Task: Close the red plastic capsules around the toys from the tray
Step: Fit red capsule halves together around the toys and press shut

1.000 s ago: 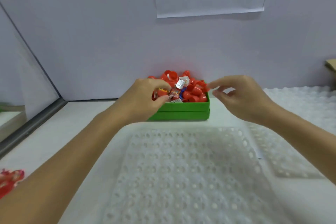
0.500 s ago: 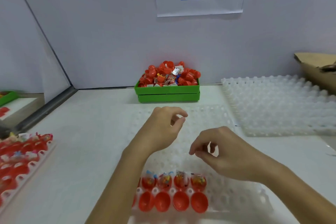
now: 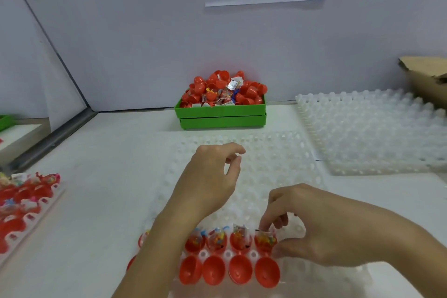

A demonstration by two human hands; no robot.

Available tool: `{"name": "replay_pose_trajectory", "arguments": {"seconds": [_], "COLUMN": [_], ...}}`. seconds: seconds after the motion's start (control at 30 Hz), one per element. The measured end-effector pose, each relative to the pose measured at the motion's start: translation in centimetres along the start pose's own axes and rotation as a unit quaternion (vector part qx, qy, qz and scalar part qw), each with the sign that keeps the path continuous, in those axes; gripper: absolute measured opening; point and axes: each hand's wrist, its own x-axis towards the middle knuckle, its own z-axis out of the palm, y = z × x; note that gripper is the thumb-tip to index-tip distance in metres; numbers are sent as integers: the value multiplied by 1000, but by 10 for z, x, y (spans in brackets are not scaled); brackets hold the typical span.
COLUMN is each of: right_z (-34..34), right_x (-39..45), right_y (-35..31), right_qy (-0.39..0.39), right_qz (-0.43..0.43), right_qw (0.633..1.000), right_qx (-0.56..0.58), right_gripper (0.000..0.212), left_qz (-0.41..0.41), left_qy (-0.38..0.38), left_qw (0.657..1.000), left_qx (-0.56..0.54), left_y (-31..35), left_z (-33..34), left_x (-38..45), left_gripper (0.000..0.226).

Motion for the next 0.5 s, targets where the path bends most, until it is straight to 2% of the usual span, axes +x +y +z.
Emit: {"name": "replay_pose_trajectory", "arguments": {"seconds": [0.2,0.33,0.43,0.5], "right_z": [-4,-17,-22,-19], "right_x": [-1,-2,0,3], "right_y": [3,13,25,28], "right_qy": [62,145,230,275], "right_qz": [-15,-5,37,57], "right_qw": [998,988,965,952], "right_qx": [4,54,123,121], "right_gripper": [31,22,15,15], "left_qz": [3,-11,-27,-34], "left_qy": [-12,9,-33,-81], "left_qw": [1000,991,974,964], "left_qx": [-27,-132,-225,-250], "left_y": [5,12,20,25], "left_z": [5,5,7,9], "left_x": [-2,-2,-3,-6], "left_gripper": [30,25,20,32]}}
